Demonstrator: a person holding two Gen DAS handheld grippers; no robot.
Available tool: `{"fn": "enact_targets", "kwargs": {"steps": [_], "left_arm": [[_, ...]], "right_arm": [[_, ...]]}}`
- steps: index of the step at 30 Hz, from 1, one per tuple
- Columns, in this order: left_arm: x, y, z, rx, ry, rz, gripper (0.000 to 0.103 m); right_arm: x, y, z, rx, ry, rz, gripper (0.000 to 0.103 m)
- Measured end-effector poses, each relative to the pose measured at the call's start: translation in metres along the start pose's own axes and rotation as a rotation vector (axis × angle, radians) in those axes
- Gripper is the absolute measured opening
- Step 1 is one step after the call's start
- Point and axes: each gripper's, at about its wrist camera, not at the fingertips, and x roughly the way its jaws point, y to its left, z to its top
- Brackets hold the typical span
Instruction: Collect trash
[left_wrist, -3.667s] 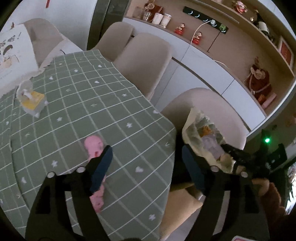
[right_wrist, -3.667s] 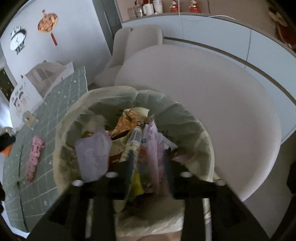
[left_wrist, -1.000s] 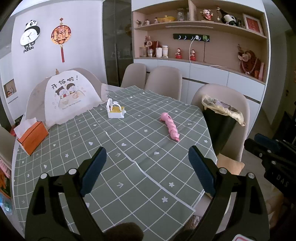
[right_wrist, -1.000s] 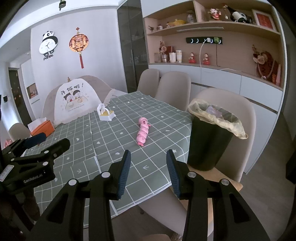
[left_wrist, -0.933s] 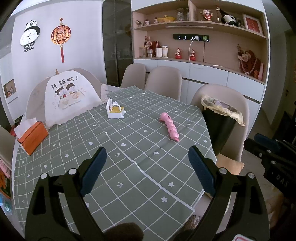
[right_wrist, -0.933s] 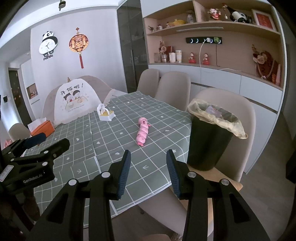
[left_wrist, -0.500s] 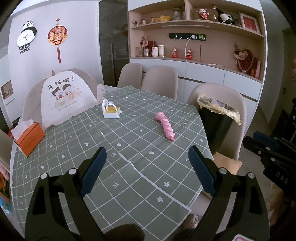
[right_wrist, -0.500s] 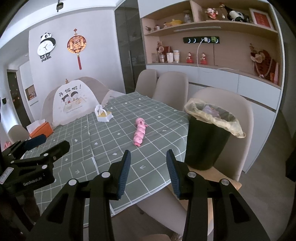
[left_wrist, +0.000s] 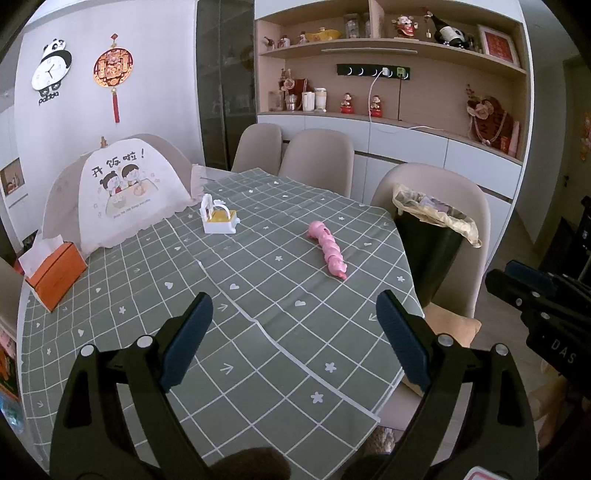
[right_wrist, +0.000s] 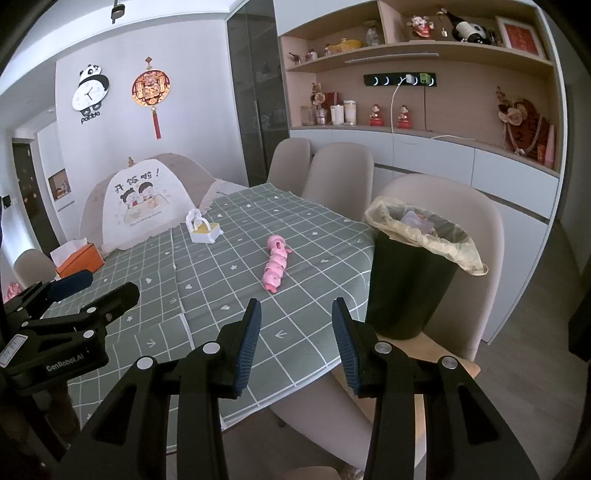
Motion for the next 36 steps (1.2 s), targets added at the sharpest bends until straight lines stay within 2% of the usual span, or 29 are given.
{"fn": "enact_targets", "kwargs": {"steps": [32,36], "left_arm": [[0.003,0.002,-0.005,0.013,-0.001,-0.001,0.086],[0.011,0.007,-0.005,-0.005,0.034,-0.019,0.086]], "right_arm": [[0.002,-0.005,-0.002,0.011,0.005,-0.008,0.038],[0.004,-0.003,-0.003,0.018,0.009,-0.011,0.038]]}}
